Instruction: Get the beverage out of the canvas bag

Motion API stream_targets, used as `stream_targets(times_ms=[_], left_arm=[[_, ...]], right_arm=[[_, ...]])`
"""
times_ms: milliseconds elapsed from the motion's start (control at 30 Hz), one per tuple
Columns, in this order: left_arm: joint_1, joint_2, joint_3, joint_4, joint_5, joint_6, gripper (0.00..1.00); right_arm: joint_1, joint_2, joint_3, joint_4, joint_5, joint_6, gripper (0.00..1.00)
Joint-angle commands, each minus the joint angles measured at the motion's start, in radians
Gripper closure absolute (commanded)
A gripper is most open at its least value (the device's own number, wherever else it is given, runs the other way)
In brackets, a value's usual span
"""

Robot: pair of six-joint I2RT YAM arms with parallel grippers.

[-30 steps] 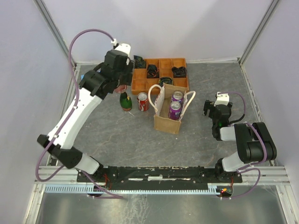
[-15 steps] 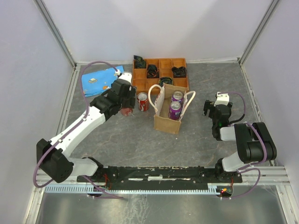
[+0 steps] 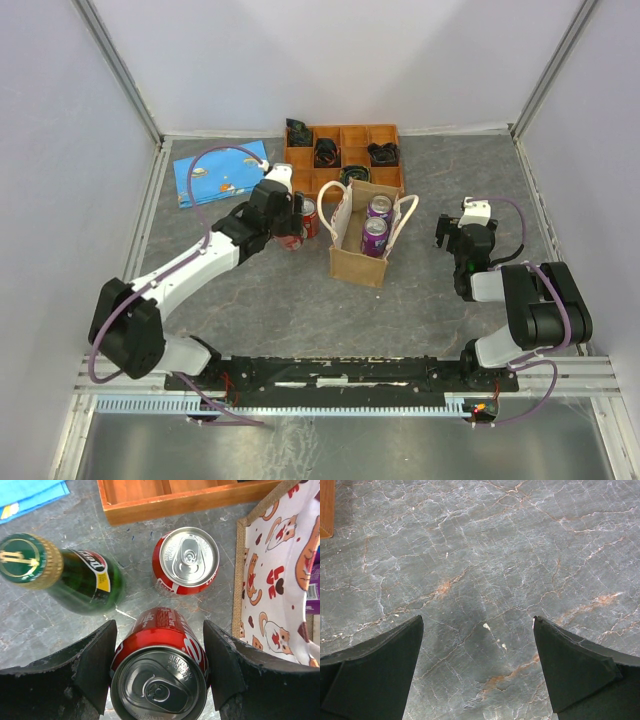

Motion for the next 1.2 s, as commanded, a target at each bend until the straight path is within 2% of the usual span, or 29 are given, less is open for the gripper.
stream_targets(times_ms=[0, 367, 600, 800, 1100, 1167], left_arm=[[-0.004, 0.029, 0.009, 0.131, 0.027, -0.048, 0.97], [-0.036, 0.116, 0.026, 0.088, 0.047, -0.068, 0.97], [-0.073, 0.161, 0.040, 0.054, 0.025, -0.084, 0.93], [-0.096, 0.192, 0.060, 0.029, -0.006, -0.080, 0.78], [-0.105, 0.190, 0.070, -0.004, -0.051, -0.087, 0.25], [-0.107, 0.177, 0.073, -0.010, -0.064, -0.084, 0.17]], right_arm=[[-0.003, -0.011, 0.028, 0.029, -0.010, 0.003, 0.01], [-0.003, -0.011, 0.028, 0.029, -0.010, 0.003, 0.01], [-0.003, -0.012, 0.028, 0.029, -0.010, 0.002, 0.01], [-0.004, -0.012, 0.028, 0.029, -0.011, 0.003, 0.01], [-0.004, -0.013, 0.028, 0.029, -0.010, 0.003, 0.01], [-0.004, -0.013, 0.028, 0.029, -0.010, 0.003, 0.01]])
